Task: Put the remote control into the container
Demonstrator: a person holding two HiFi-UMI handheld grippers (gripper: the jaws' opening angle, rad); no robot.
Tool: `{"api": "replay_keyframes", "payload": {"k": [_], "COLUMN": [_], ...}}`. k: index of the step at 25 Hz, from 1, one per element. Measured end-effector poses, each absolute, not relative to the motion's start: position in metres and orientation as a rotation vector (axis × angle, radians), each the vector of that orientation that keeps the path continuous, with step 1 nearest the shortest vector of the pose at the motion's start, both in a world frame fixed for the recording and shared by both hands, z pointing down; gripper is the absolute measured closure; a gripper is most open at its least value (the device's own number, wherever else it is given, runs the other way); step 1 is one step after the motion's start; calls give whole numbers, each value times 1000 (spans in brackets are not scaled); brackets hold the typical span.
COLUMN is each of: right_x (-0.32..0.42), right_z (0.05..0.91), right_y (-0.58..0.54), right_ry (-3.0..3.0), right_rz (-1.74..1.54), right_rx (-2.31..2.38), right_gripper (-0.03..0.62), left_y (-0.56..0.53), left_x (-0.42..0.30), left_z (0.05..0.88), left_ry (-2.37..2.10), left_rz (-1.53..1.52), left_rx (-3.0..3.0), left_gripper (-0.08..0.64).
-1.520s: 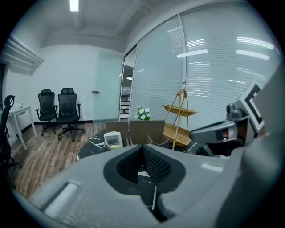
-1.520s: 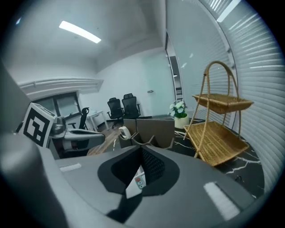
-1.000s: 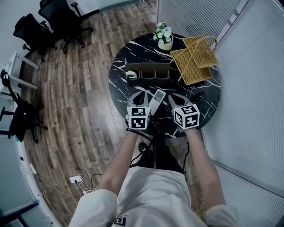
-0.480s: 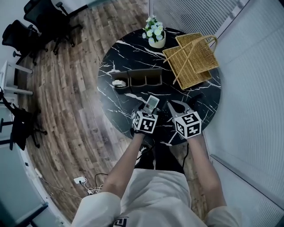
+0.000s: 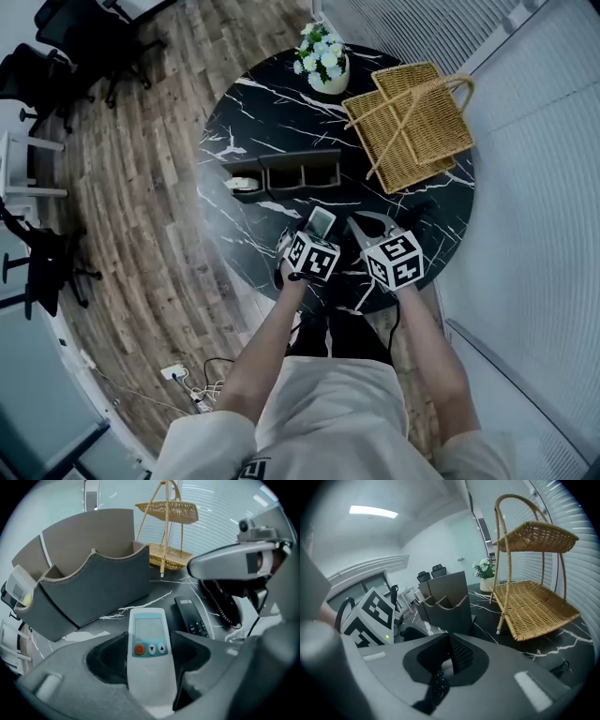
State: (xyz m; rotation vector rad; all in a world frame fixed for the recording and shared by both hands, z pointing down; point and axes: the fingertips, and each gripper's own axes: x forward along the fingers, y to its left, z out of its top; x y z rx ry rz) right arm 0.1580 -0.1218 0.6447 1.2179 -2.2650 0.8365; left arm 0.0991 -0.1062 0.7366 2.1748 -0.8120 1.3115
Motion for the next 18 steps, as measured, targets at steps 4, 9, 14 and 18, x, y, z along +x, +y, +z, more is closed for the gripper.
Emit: {"api": "replay_keyframes", "payload": {"k": [4, 9, 14, 18], "right_x": [141, 117, 97, 74], "right_z": [655, 660, 659, 629], "right_y": [-119, -113, -105, -100], "right_ry": [-2327, -2424, -2456, -2573], "right_rz": [896, 1118, 1325, 1312], "right_rx": [1084, 891, 704, 649], "right_gripper": [587, 366, 354, 491], "left_y": [-105, -89, -79, -78], "left_x": [96, 104, 95, 83], "left_z": [724, 684, 659, 650], "left_ry": [-852, -834, -881, -903], "left_rz": [1159, 805, 677, 640], "left_rx": [2295, 2567, 2674, 2687], "left_gripper": [268, 268, 268, 268]}}
